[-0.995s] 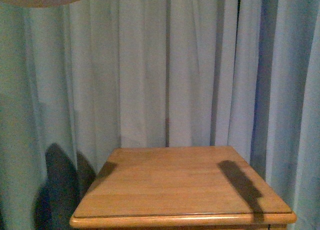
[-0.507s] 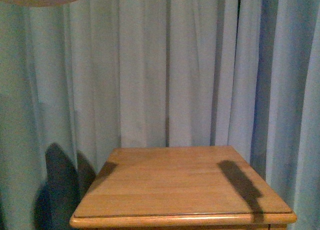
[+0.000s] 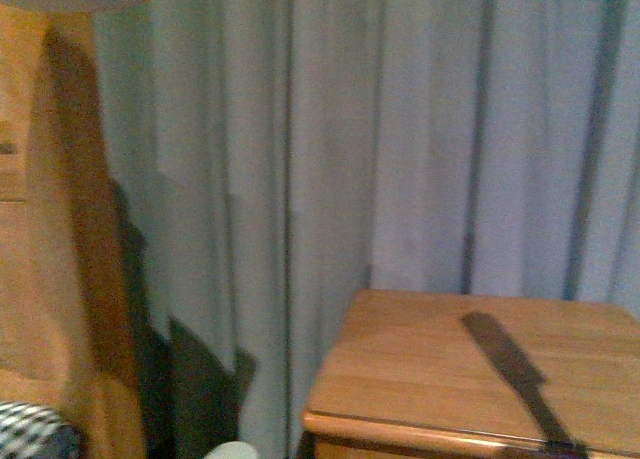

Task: Clean up trash

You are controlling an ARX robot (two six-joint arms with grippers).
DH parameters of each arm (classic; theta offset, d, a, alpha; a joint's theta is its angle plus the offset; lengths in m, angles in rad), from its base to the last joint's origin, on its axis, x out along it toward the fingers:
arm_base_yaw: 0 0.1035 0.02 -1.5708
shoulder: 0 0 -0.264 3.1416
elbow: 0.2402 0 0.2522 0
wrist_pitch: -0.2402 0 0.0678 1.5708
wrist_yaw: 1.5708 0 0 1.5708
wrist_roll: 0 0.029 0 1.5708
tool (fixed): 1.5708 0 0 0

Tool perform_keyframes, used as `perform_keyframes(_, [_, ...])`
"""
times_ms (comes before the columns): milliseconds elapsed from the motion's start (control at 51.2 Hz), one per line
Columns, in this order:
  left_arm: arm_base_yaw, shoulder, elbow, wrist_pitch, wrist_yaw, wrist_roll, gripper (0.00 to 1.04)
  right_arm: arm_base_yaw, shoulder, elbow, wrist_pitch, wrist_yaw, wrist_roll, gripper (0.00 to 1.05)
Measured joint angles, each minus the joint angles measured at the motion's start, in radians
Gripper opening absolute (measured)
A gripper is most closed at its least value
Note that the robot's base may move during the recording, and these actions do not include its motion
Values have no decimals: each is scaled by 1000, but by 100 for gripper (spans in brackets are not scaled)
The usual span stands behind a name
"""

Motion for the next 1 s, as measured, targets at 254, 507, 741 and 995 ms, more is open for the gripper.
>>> perform_keyframes(254, [2,-2,0,0,-6,0,28,3,9,-4,0,-11,-7,21])
perform_keyframes(507, [1,-3,-1,-1,0,0,28,1,7,-4,0,-8,-7,21])
perform_keyframes(741, [1,-4,-1,-1,0,0,28,2,8,-4,0,-7,-7,21])
perform_keyframes(995, [1,-4,-2,-1,-1,0,28,2,8,-4,0,-8,-7,21])
